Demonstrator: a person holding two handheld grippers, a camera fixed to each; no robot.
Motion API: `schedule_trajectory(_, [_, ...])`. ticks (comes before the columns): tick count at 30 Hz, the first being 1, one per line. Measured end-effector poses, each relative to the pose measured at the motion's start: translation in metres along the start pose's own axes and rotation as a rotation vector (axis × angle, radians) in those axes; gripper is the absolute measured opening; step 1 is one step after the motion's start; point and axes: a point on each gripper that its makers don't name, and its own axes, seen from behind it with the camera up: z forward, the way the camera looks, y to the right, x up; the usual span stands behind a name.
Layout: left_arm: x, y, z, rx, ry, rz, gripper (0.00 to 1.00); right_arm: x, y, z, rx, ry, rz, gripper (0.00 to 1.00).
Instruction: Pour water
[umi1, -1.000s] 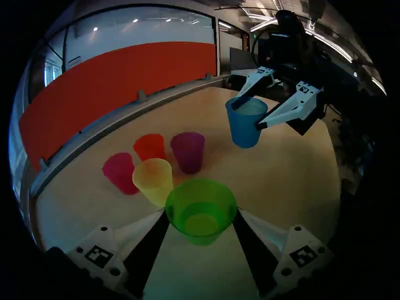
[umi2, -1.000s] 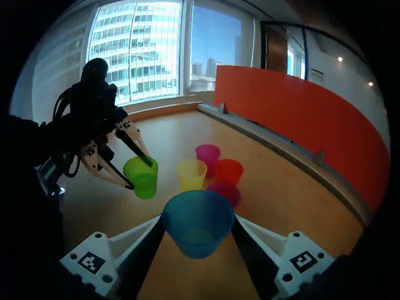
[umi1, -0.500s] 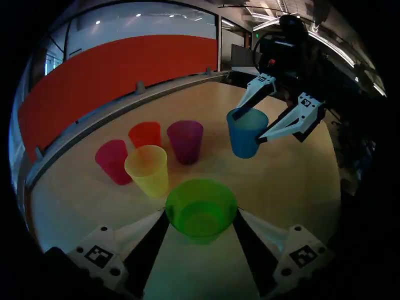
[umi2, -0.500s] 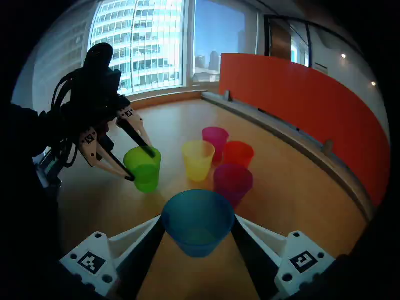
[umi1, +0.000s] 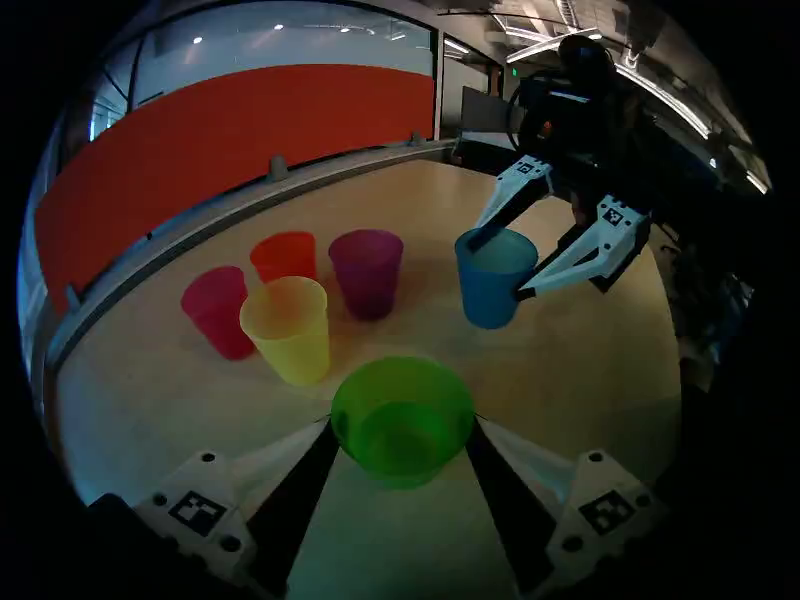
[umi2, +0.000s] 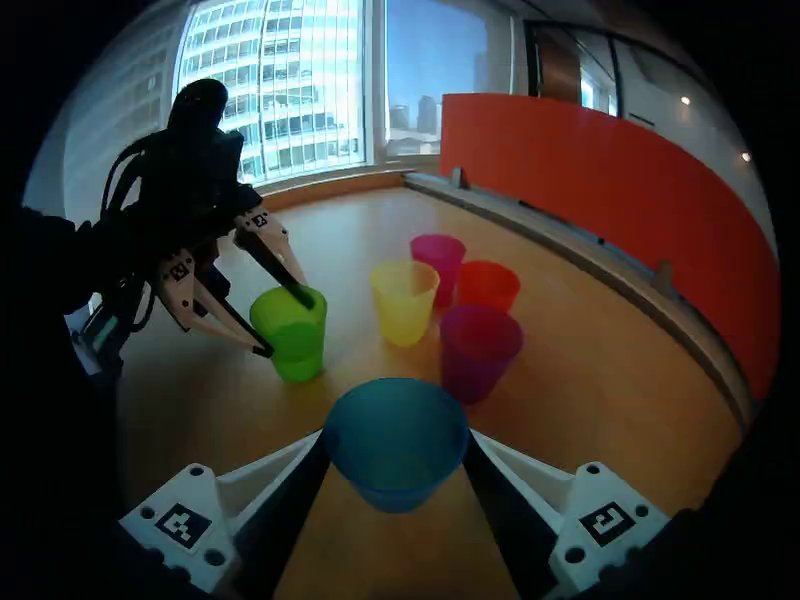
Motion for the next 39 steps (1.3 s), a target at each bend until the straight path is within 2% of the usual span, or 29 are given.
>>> schedule_trajectory(26, [-0.010, 0.002, -0.003, 0.001, -0.006, 0.004, 0.86, -0.019, -0.014, 0.009, 0.003, -0.018, 0.013, 0.93])
schedule_trajectory(39, [-0.011, 0.003, -0.004, 0.004, -0.006, 0.003, 0.87, -0.026, -0.016, 0.007, 0.000, -0.023, 0.004, 0.93])
